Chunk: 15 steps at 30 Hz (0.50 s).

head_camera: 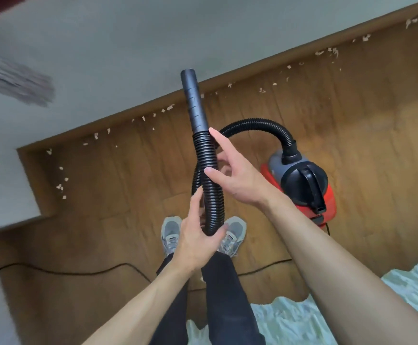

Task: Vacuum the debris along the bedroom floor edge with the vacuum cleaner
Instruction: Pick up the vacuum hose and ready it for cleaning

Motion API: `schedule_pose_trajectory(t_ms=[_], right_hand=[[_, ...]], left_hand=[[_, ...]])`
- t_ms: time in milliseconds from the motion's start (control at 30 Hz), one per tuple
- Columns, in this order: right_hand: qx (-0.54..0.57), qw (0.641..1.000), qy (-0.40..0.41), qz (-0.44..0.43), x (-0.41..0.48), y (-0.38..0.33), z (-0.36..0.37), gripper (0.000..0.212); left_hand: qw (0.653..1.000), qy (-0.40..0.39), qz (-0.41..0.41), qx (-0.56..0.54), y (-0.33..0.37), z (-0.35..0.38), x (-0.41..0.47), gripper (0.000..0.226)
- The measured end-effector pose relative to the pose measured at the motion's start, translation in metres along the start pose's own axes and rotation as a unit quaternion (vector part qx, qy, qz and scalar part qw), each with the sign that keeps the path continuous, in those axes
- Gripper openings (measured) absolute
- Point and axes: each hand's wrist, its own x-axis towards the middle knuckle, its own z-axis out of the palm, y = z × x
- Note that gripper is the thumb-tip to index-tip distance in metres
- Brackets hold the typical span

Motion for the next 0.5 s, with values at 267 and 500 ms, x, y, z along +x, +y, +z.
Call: schedule_pose_trajectory(t_ms=[267,500], right_hand=[[-0.009,0.994,-0.105,0.018,0.024,-0.018,0.025,0.090],[0.045,0.983,-0.148,0.100,0.047,-0.022,0.041,0.083]], left_hand=[[0.997,0.021,-0.044,-0.058,-0.009,-0.030,-0.007,0.071],[0.991,0.000,-0.080,-0.107,-0.019,-0.055,-0.002,0.072]])
